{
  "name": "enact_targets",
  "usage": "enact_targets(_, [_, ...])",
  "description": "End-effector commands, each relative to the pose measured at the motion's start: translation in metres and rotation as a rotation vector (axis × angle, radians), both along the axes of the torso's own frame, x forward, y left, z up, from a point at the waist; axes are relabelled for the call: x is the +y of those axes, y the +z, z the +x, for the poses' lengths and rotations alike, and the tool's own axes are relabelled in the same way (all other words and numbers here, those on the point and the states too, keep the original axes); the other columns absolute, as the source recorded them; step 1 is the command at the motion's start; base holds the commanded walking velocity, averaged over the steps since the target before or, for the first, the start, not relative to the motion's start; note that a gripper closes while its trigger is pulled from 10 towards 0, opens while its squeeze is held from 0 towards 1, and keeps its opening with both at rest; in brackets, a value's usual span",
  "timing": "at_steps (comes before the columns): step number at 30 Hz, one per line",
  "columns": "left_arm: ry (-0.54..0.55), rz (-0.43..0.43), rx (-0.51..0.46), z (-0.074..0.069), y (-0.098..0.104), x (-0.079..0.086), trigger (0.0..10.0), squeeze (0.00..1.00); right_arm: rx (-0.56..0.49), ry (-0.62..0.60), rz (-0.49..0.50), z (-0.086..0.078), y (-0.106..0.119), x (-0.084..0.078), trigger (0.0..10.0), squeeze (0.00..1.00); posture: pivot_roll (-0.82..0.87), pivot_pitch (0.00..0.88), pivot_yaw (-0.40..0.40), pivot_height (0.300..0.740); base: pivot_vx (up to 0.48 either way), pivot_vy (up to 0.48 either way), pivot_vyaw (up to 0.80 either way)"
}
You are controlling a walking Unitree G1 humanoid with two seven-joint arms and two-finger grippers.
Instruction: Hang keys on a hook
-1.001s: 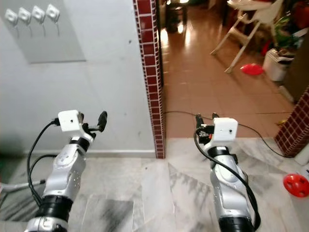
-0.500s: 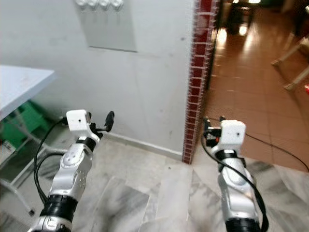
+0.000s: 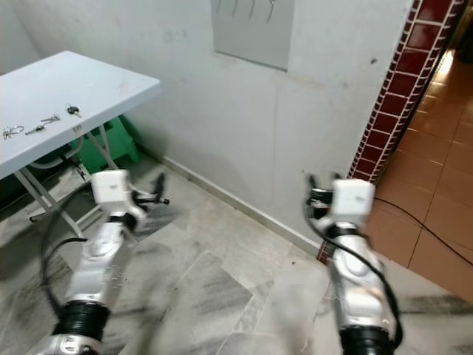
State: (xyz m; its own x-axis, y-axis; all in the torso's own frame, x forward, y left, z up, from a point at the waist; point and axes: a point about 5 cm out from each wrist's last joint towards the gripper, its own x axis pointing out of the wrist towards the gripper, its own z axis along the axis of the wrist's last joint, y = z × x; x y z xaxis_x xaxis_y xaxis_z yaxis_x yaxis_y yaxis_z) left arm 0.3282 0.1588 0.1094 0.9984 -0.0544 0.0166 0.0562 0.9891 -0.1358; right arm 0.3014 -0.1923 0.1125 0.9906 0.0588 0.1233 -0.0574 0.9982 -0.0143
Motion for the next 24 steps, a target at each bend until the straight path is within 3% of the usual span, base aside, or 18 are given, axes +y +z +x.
enact_targets(1, [-0.016, -0.002, 0.001, 0.0003, 0.0002, -0.0054, 10.0, 0.00, 0.000, -0.022, -0.005, -0.0009, 0.0007, -0.0078, 10.0, 0.00, -0.05, 0.000, 0.031, 0.740, 0.000, 0.000, 0.79])
enact_targets(19, [-0.021, -0.012, -0.014, 0.0017, 0.0043, -0.0066, 10.0, 0.00, -0.009, -0.021, -0.010, 0.0023, 0.0030, -0.0092, 10.0, 0.00, -0.04, 0.000, 0.021, 0.740, 0.000, 0.000, 0.78])
enact_targets(24, [-0.043, 0.019, -0.020, -0.0013, 0.0034, -0.0048, 10.0, 0.00, -0.007, -0.007, -0.023, 0.0033, 0.0030, -0.0096, 10.0, 0.00, -0.04, 0.000, 0.020, 0.740, 0.000, 0.000, 0.78])
